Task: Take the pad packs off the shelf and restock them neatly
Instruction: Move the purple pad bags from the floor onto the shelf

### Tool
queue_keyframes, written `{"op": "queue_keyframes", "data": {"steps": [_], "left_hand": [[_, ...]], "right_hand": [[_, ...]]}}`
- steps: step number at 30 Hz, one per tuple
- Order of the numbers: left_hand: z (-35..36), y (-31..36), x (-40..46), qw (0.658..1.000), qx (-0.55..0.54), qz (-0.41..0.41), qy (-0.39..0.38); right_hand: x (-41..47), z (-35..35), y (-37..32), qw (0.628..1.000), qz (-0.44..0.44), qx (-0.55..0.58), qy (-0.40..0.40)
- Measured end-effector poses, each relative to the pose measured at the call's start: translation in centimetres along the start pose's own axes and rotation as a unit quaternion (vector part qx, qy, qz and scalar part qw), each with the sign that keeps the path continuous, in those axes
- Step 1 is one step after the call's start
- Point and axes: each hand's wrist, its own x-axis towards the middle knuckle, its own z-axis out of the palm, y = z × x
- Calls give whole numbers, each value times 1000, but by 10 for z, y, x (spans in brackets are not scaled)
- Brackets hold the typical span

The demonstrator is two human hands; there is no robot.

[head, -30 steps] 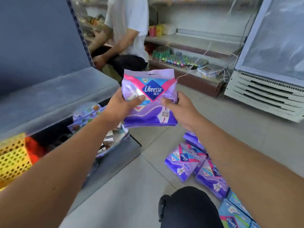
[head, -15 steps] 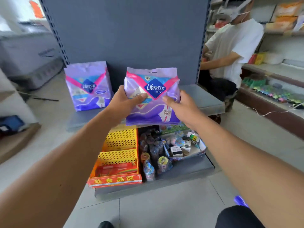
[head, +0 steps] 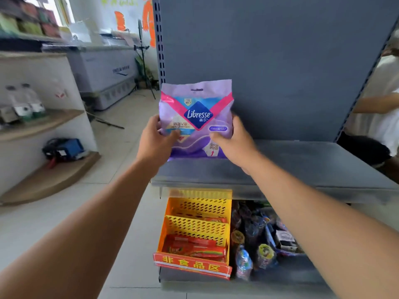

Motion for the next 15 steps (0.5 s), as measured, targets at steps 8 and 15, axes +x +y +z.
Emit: {"op": "queue_keyframes", "data": {"steps": [8, 15], "left_hand": [[3, -62, 30, 994, 28, -80, -70], [0, -74, 40, 992, 87, -43, -85]], "right_hand": [[31, 52, 51, 996, 22, -84, 18], [39, 57, 53, 998, 23, -62, -3]]}}
